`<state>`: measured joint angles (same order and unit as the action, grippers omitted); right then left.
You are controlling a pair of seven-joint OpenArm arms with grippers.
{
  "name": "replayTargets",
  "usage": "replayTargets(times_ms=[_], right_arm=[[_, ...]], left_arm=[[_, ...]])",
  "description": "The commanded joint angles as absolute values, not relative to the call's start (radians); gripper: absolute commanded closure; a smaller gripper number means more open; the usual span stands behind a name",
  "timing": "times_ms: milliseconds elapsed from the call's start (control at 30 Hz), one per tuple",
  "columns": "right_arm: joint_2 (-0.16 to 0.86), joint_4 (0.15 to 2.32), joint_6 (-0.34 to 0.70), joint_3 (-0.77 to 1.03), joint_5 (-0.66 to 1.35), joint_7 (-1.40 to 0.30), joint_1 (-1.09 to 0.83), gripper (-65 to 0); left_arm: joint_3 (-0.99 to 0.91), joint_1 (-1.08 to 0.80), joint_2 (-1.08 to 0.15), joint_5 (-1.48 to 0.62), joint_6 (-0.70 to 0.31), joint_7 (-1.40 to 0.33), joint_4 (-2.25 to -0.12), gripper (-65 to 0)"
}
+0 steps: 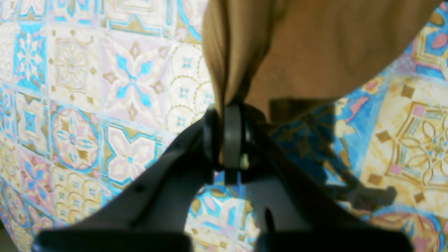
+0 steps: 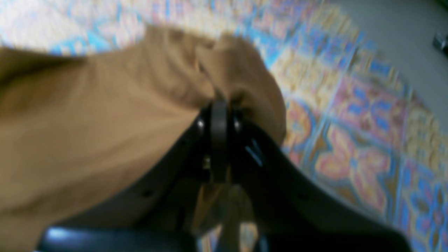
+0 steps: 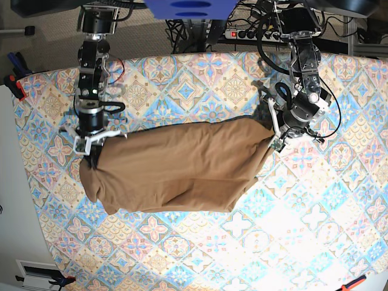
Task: Layout the t-shirt on the table in an organized manner, then fold the t-shirt properly
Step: 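Pull the grippers apart to stretch the shirt between them, then hold the shirt with the left gripper while the right gripper regrasps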
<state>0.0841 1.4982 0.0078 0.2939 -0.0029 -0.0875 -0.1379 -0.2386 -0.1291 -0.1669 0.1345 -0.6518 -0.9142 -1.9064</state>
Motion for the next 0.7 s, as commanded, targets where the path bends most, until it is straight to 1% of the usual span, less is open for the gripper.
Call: replayTargets(times_ms=[0,133,267,333,400,500,533,667], right_arm=[[0.093,1.489,0.004,0.292,0.002,-0.081,-0.114,0.0],[0.093,1.351,0.008,0.288,0.001,-0.249,0.002,0.0],[0.094,1.237,0.008,0.286,0.001,-0.395,0.171,0.0],[0.094,1.205,0.008,0.278,0.001,-0.43,0.226,0.0],[0.096,1.196,0.008,0.236,0.001,-0.446,0.263,0.0],[0.127,1.191,0.008,0.15,0.001,-0.446,0.282,0.0],[0.133,1.199,0.008,0.113,0.001,-0.446,0.283,-2.0],[0.16,1.202,0.008,0.013,0.001,-0.444,0.28,-18.5]], left_arm=[[-0.249,-0.107,-0.176,0.13,-0.645,-0.891,-1.923,0.0],[-0.272,-0.031,-0.157,0.131,-0.645,-0.892,-1.873,0.0],[-0.268,-0.021,-0.154,0.131,-0.645,-0.892,-1.857,0.0],[-0.265,-0.024,-0.153,0.131,-0.645,-0.892,-1.857,0.0],[-0.265,-0.038,-0.153,0.131,-0.645,-0.892,-1.851,0.0],[-0.265,-0.039,-0.153,0.13,-0.645,-0.891,-1.822,0.0],[-0.265,-0.041,-0.153,0.13,-0.645,-0.891,-1.816,0.0],[-0.265,-0.045,-0.154,0.131,-0.645,-0.891,-1.804,0.0]])
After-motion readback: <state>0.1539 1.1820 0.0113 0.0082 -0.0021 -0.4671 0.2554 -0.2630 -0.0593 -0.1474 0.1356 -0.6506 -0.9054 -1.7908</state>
